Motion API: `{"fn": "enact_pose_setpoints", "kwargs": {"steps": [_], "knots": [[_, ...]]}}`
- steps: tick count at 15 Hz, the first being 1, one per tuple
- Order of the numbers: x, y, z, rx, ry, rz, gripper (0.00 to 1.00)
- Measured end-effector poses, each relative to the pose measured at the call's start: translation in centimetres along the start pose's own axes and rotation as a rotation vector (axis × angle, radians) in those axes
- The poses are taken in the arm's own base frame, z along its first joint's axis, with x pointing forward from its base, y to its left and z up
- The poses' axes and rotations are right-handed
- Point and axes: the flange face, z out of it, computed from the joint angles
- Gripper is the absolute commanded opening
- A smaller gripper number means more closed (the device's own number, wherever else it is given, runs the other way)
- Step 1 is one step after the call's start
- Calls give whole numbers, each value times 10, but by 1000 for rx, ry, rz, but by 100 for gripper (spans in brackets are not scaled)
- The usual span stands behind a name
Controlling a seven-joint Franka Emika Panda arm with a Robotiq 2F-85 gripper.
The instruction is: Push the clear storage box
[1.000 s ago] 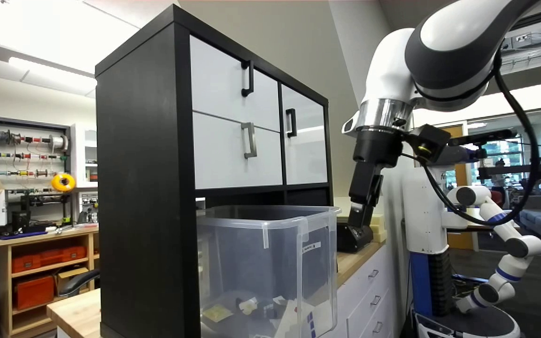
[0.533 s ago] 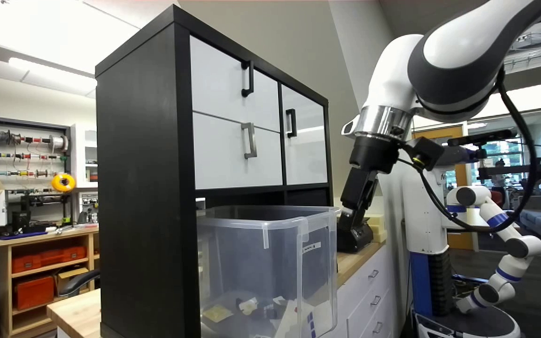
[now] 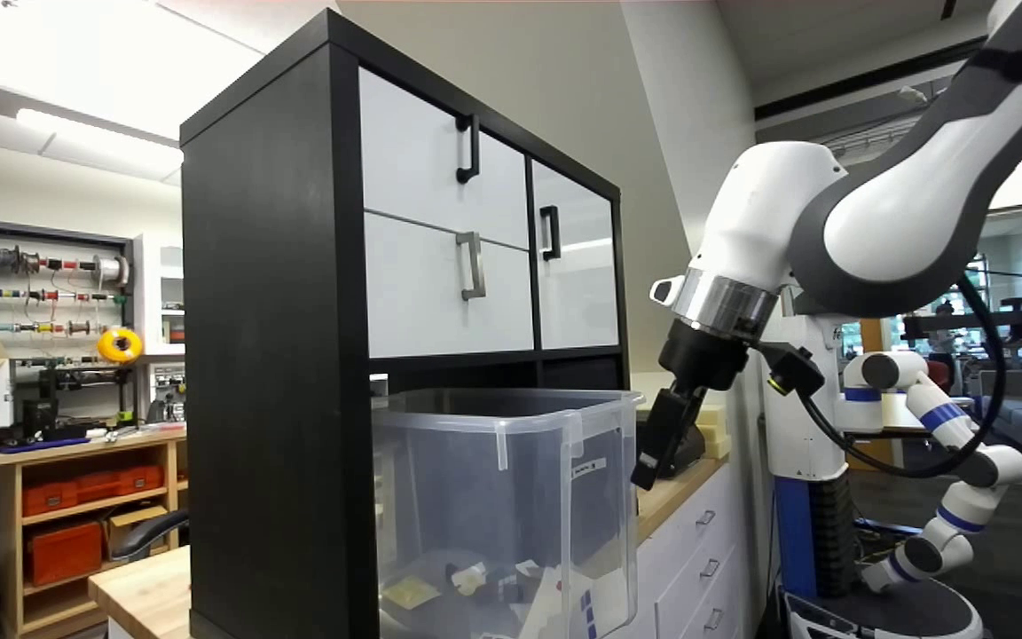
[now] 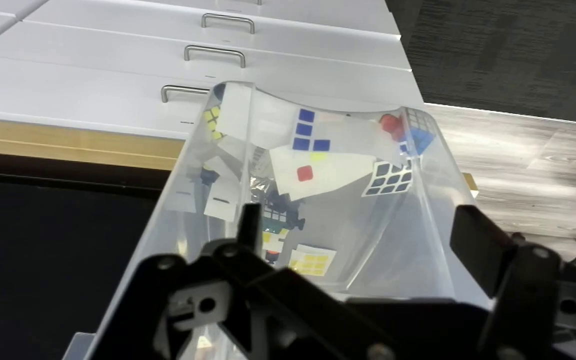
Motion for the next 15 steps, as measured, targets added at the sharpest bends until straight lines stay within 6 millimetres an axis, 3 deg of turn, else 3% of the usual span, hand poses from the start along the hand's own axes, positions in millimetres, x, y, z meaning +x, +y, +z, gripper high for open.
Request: {"fn": "enact_pose_setpoints", "kwargs": {"steps": [5,10,15], "knots": [[-4,9,18,-40,7,30,33],[0,4,32,-43,17,60,3],[20,-5,40,-42,65,46,2]]}}
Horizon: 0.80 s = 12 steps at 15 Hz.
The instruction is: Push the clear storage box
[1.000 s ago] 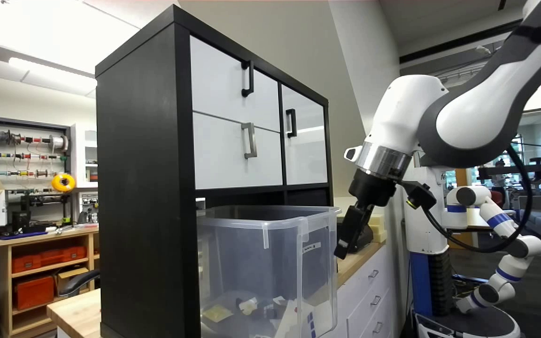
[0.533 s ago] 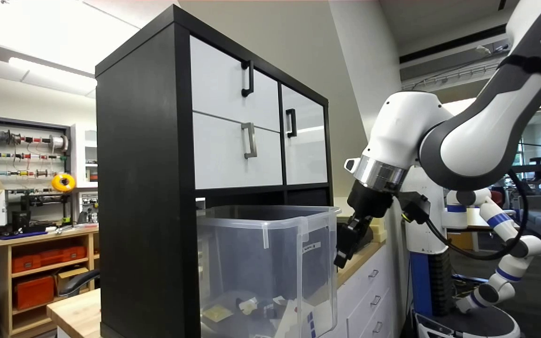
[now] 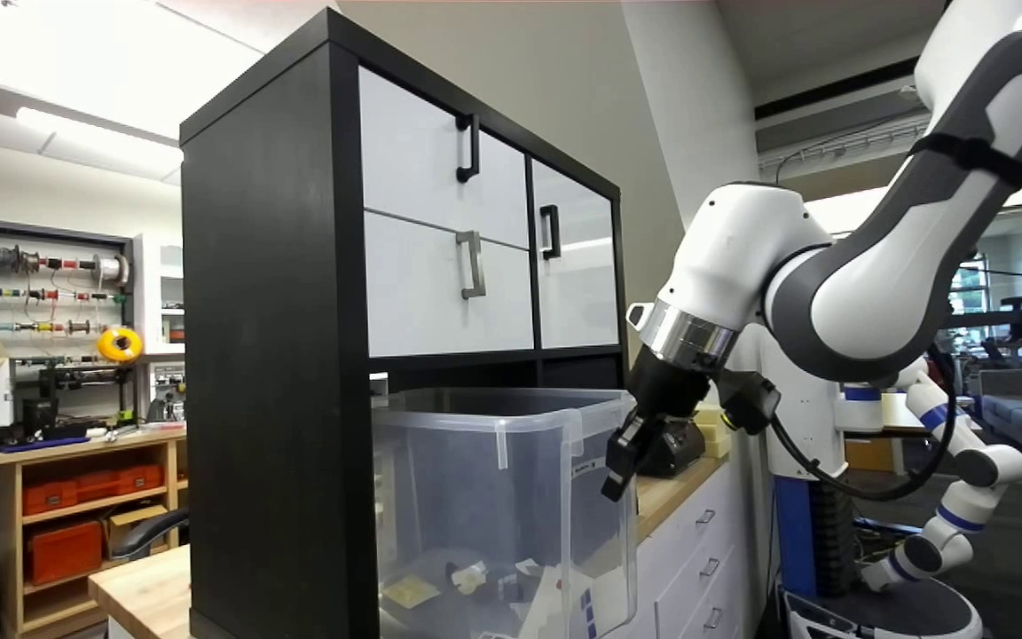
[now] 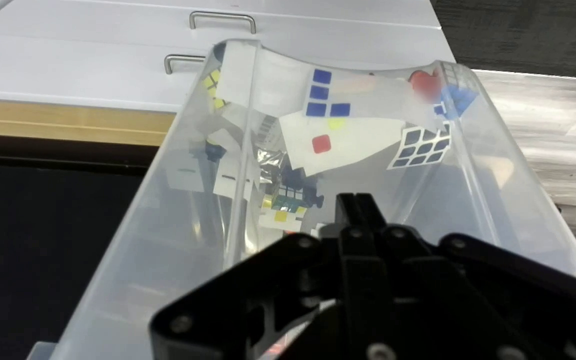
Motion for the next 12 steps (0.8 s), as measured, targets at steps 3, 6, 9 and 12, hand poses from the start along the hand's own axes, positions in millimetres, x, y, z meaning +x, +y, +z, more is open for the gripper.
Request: {"fn": "enact_pose_setpoints", "kwargs": {"steps": [3,6,9,12], "knots": [[15,-3,7,-17,28,-25,4],[28,-2,17,-37,45,-42,3],[39,-3,26,-50,59,-53,3],[49,-6,33,-56,71,-63,3]]}}
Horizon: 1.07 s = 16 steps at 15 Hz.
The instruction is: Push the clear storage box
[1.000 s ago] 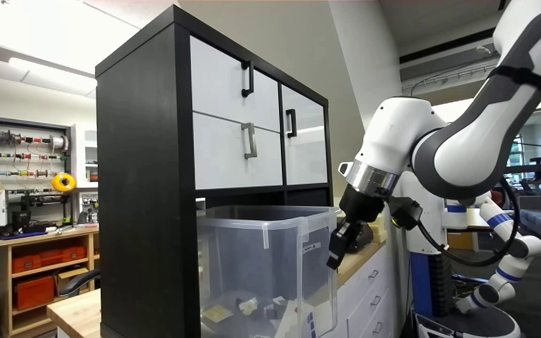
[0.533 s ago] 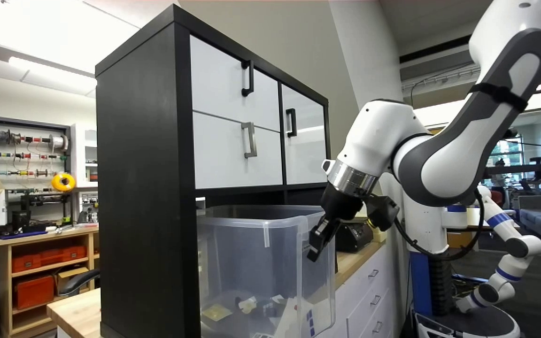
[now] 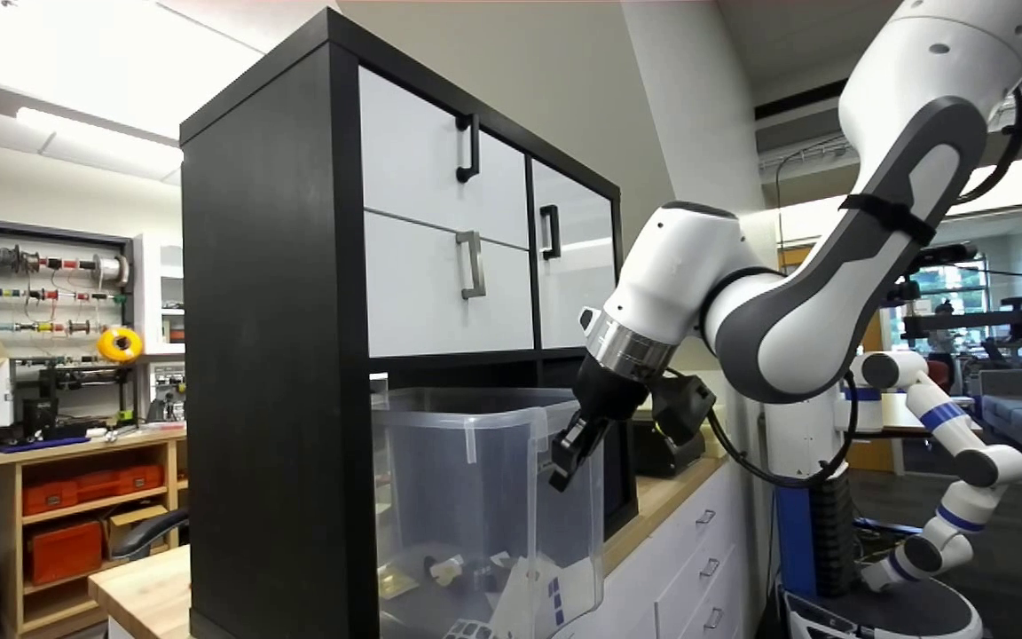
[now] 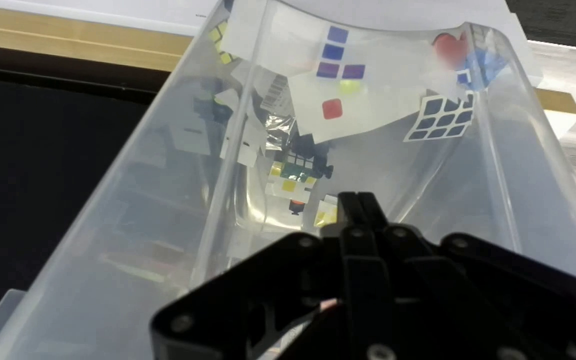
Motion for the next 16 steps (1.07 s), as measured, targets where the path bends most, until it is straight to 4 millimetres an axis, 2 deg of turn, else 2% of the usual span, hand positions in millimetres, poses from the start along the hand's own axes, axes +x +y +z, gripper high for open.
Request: {"fn": "enact_pose_setpoints", "kwargs": {"steps": [15,16], "knots": [[52,-14,45,-15,60,-30,3],[55,-15,48,-17,64,-31,28]]}}
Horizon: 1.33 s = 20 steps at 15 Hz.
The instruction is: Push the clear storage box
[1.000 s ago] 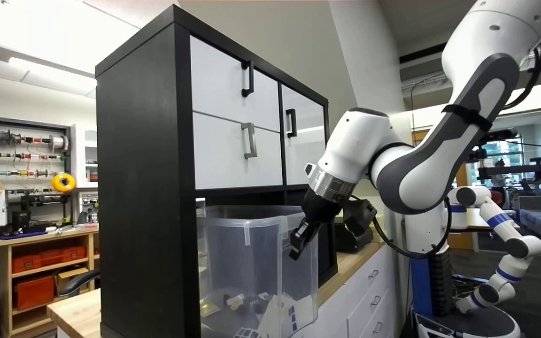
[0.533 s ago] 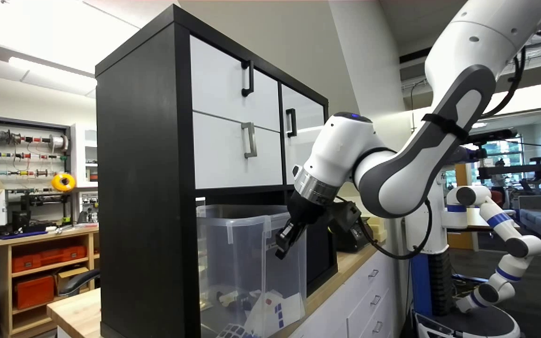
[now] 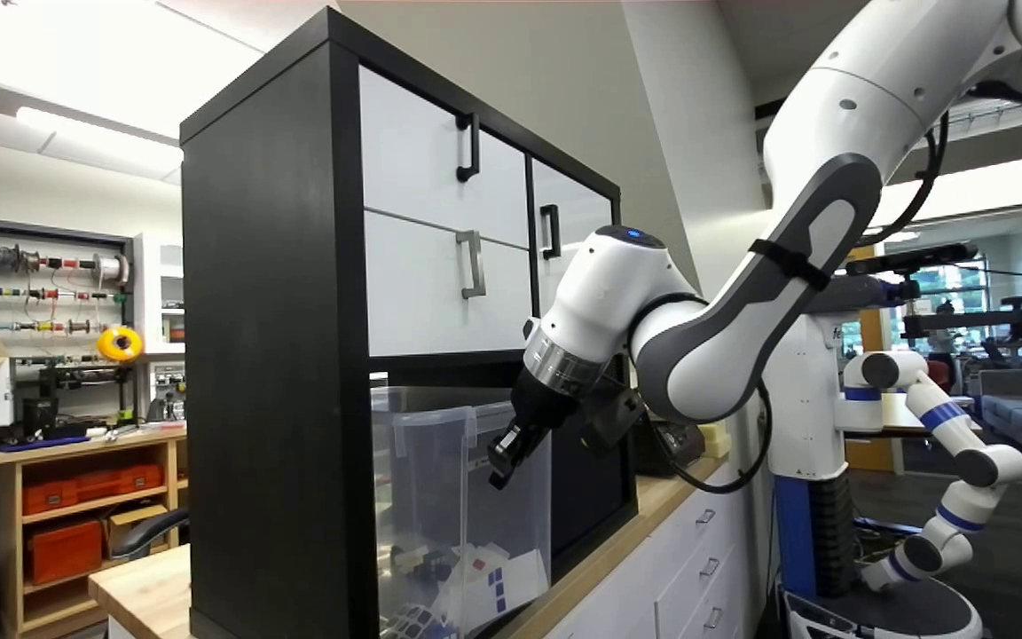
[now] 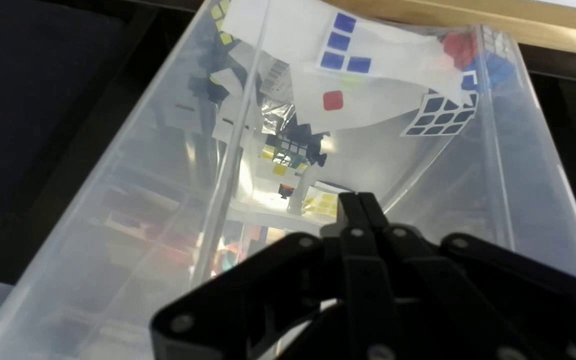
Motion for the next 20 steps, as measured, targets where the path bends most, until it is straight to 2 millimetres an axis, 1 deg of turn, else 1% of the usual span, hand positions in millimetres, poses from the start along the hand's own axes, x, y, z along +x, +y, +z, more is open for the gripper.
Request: {"fn": "enact_pose_setpoints", "kwargs": {"steps": [1,4,8,9,11,12,14,18,20], "knots": [[2,0,3,-2,2,-1,29],[1,-1,11,-6,-12,3,48],[-15,-2,17,-17,-99,11,73],[-21,-2,18,-17,-123,10,80],[-32,-3,14,-15,-177,11,93],[-36,-2,10,-15,-205,12,98],[-45,1,0,-8,-259,25,100],[-56,5,-27,-17,-353,25,100],[-55,4,-31,-18,-352,24,100]]}}
